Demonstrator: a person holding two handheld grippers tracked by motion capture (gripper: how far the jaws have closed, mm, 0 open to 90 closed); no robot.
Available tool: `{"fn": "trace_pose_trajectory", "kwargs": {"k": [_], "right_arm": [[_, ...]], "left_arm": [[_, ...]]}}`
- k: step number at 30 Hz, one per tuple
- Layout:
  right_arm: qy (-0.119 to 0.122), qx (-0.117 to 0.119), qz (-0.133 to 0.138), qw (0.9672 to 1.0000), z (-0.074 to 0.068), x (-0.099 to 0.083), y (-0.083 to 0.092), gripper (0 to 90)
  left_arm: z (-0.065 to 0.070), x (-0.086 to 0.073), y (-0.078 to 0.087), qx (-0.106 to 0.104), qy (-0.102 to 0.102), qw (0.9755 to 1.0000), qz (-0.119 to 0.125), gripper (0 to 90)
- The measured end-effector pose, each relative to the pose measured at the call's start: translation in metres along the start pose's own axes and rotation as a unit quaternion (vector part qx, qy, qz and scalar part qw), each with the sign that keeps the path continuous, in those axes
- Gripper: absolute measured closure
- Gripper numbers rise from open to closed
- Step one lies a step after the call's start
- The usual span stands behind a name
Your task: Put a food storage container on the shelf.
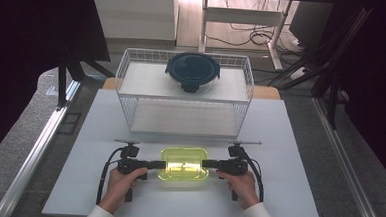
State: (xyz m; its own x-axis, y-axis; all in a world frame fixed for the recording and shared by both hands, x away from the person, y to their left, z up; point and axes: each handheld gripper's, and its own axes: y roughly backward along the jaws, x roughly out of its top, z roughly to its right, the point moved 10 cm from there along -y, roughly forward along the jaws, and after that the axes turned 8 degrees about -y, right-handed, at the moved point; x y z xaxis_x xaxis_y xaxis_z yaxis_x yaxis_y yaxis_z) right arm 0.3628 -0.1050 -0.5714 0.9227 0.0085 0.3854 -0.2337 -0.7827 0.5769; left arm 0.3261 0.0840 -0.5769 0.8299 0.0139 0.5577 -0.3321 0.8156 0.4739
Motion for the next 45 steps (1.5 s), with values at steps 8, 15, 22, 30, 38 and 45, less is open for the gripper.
{"fn": "trace_pose_trajectory", "kwargs": {"k": [8, 15, 22, 30, 38, 45], "right_arm": [[0.025, 0.005, 0.011, 0.9996, -0.01, 0.0, 0.009, 76.9], [0.056, 0.017, 0.039, 0.9975, -0.032, 0.005, 0.028, 77.3], [0.077, 0.024, 0.052, 0.9954, -0.047, 0.007, 0.037, 77.4], [0.097, 0.032, 0.059, 0.9931, -0.058, 0.007, 0.044, 77.3], [0.124, 0.041, 0.07, 0.9889, -0.076, 0.01, 0.056, 77.2], [0.14, 0.051, 0.074, 0.986, -0.091, 0.013, 0.06, 76.9]], "left_arm": [[0.012, 0.004, 0.009, -0.005, -0.028, 0.9996, 0.009, 75.4], [0.036, 0.015, 0.027, -0.004, -0.066, 0.9973, 0.033, 75.6], [0.048, 0.019, 0.038, -0.012, -0.085, 0.9952, 0.047, 75.7], [0.056, 0.022, 0.046, -0.013, -0.099, 0.9933, 0.057, 75.8], [0.069, 0.029, 0.059, -0.012, -0.117, 0.9908, 0.068, 76.1], [0.071, 0.035, 0.069, -0.016, -0.119, 0.9901, 0.074, 76.4]]}}
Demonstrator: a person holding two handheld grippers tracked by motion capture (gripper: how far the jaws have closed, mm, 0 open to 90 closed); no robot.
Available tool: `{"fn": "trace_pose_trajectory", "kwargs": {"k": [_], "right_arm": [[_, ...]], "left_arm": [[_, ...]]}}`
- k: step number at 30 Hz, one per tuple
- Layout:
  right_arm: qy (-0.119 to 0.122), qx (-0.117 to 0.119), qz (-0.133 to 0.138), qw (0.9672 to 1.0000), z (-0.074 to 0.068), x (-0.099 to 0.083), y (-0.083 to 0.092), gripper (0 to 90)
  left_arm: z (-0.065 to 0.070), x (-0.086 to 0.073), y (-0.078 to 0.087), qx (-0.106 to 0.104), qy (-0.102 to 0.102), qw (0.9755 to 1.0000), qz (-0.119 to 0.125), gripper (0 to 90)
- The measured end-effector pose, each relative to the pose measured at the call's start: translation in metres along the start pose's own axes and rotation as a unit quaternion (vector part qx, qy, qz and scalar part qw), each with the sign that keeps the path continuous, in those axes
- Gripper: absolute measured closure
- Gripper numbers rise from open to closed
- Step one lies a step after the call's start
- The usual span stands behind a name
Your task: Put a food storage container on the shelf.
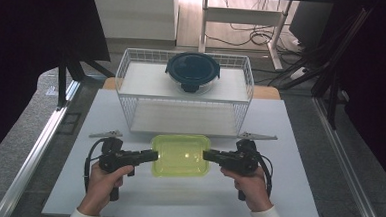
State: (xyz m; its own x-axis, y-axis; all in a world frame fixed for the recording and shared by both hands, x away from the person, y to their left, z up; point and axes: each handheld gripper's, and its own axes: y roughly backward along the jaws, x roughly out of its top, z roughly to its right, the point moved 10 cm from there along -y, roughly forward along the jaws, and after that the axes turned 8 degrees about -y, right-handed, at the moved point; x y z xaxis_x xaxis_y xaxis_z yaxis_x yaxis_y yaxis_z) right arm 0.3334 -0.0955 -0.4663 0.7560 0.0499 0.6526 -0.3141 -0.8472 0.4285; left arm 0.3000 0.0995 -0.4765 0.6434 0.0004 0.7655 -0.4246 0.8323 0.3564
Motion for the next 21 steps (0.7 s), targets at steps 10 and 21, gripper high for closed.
{"fn": "trace_pose_trajectory", "kwargs": {"k": [10, 21], "right_arm": [[0.014, 0.002, 0.009, 0.9999, -0.008, 0.021, 0.006, 76.9], [0.026, 0.004, 0.022, 0.9994, -0.02, 0.043, 0.014, 76.8]], "left_arm": [[0.005, 0.024, 0.003, 0.006, -0.011, 0.9999, 0.005, 76.8], [0.01, 0.048, 0.008, 0.002, -0.02, 0.9997, 0.016, 77.1]]}}
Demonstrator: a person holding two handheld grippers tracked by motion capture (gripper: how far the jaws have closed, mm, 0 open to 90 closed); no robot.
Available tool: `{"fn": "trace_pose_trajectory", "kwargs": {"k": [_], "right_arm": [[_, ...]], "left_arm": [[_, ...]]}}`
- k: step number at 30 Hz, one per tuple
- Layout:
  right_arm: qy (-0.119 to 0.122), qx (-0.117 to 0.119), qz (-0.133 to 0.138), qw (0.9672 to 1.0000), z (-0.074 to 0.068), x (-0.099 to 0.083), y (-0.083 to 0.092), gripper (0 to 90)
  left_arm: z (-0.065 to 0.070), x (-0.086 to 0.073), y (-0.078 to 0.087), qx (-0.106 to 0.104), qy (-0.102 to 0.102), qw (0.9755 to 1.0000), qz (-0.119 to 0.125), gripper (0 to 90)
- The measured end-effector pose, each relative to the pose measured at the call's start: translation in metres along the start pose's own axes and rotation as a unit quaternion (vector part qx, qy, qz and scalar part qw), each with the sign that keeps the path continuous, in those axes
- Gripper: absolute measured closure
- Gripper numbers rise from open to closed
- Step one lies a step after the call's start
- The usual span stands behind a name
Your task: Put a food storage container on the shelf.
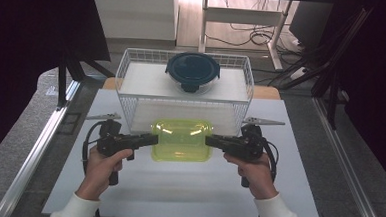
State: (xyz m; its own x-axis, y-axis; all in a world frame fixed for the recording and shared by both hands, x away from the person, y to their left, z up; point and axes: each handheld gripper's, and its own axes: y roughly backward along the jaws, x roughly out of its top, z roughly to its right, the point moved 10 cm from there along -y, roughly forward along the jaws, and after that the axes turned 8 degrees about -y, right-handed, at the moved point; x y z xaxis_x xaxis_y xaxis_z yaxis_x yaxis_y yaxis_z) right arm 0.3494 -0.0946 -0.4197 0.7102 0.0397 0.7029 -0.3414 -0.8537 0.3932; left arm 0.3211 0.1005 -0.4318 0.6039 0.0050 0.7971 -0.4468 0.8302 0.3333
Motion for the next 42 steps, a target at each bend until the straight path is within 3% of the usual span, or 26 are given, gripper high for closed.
{"fn": "trace_pose_trajectory", "kwargs": {"k": [10, 13, 18, 25, 32, 42], "right_arm": [[0.006, -0.002, 0.009, 0.9999, -0.009, 0.017, 0.011, 76.9], [0.012, -0.002, 0.015, 0.9998, -0.013, 0.026, 0.016, 76.9], [0.018, -0.005, 0.025, 0.9995, -0.017, 0.041, 0.021, 76.9], [0.028, -0.007, 0.031, 0.9991, -0.023, 0.062, 0.025, 77.0], [0.041, -0.003, 0.041, 0.9983, -0.033, 0.098, 0.032, 77.0], [0.047, -0.007, 0.051, 0.9975, -0.034, 0.14, 0.036, 77.0]], "left_arm": [[0.007, 0.021, 0.0, -0.002, -0.014, 0.9999, 0.002, 77.6], [0.01, 0.032, 0.0, 0.0, -0.028, 0.9996, 0.0, 77.7], [0.012, 0.045, 0.0, 0.002, -0.035, 0.9994, 0.003, 78.0], [0.016, 0.073, 0.002, 0.012, -0.052, 0.9985, 0.008, 78.5], [0.021, 0.11, 0.006, 0.011, -0.066, 0.9976, 0.016, 78.4], [0.015, 0.155, 0.0, 0.012, -0.064, 0.9978, 0.011, 78.6]]}}
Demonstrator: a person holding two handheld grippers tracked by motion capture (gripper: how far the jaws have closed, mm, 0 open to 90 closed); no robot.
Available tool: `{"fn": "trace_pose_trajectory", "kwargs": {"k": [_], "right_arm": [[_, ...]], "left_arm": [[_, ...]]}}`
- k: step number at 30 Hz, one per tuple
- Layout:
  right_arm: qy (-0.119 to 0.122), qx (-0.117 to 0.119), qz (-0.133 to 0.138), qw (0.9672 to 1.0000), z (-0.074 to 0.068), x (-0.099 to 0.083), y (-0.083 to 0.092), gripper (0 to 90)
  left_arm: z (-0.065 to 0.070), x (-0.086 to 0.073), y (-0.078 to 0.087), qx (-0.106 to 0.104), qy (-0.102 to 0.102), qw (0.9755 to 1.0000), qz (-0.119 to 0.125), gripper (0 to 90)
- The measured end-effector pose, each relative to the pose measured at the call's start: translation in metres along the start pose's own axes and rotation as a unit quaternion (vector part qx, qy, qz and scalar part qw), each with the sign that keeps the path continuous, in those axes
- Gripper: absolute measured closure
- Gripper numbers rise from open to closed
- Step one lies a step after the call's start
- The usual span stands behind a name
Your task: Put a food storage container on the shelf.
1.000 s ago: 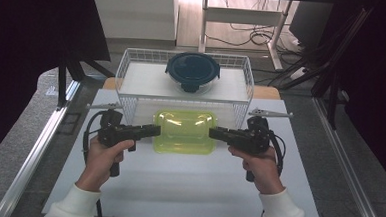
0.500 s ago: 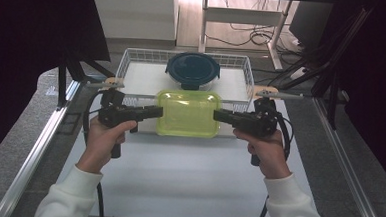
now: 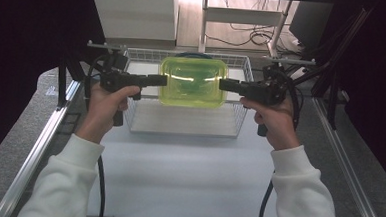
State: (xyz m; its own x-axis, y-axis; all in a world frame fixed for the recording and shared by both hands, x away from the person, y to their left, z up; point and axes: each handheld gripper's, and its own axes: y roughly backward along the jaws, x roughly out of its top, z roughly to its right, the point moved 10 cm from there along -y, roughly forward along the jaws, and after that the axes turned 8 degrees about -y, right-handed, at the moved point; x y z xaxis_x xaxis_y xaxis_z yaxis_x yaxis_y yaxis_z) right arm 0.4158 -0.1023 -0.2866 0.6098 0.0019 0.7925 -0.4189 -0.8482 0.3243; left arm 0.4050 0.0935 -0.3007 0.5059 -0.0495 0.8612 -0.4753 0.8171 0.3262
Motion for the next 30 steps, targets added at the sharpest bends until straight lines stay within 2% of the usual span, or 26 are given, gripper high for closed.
{"fn": "trace_pose_trajectory", "kwargs": {"k": [1, 6, 9, 12, 17, 18, 23, 26, 30], "right_arm": [[0.0, 0.0, 0.0, 1.0, 0.0, 0.0, 0.0, 77.0], [-0.007, -0.001, 0.007, 1.0, 0.006, 0.021, -0.004, 77.0], [-0.009, 0.0, 0.007, 0.9999, 0.008, 0.028, -0.005, 77.0], [-0.014, -0.005, 0.005, 0.9999, 0.014, 0.039, -0.01, 77.5], [-0.027, -0.007, 0.001, 0.9996, 0.025, 0.048, -0.02, 78.0], [-0.034, -0.013, -0.005, 0.9993, 0.031, 0.05, -0.025, 78.2], [-0.05, -0.025, -0.017, 0.9983, 0.043, 0.05, -0.035, 78.2], [-0.067, -0.028, -0.019, 0.9972, 0.053, 0.051, -0.043, 78.3], [-0.08, -0.032, -0.018, 0.9961, 0.061, 0.054, -0.048, 77.7]], "left_arm": [[0.0, 0.0, 0.0, 0.0, 0.0, 1.0, 0.0, 78.6], [-0.009, 0.022, -0.005, 0.008, 0.002, 1.0, -0.005, 78.9], [-0.012, 0.028, -0.007, 0.006, 0.006, 1.0, -0.005, 78.9], [-0.02, 0.037, -0.01, 0.007, 0.012, 0.9999, -0.009, 78.8], [-0.033, 0.04, -0.016, 0.001, 0.03, 0.9995, -0.013, 78.5], [-0.04, 0.039, -0.02, -0.001, 0.041, 0.999, -0.016, 78.5], [-0.053, 0.034, -0.029, 0.003, 0.056, 0.9982, -0.022, 78.6], [-0.062, 0.037, -0.032, -0.006, 0.071, 0.9973, -0.014, 78.3], [-0.069, 0.041, -0.036, -0.002, 0.081, 0.9966, -0.01, 77.7]]}}
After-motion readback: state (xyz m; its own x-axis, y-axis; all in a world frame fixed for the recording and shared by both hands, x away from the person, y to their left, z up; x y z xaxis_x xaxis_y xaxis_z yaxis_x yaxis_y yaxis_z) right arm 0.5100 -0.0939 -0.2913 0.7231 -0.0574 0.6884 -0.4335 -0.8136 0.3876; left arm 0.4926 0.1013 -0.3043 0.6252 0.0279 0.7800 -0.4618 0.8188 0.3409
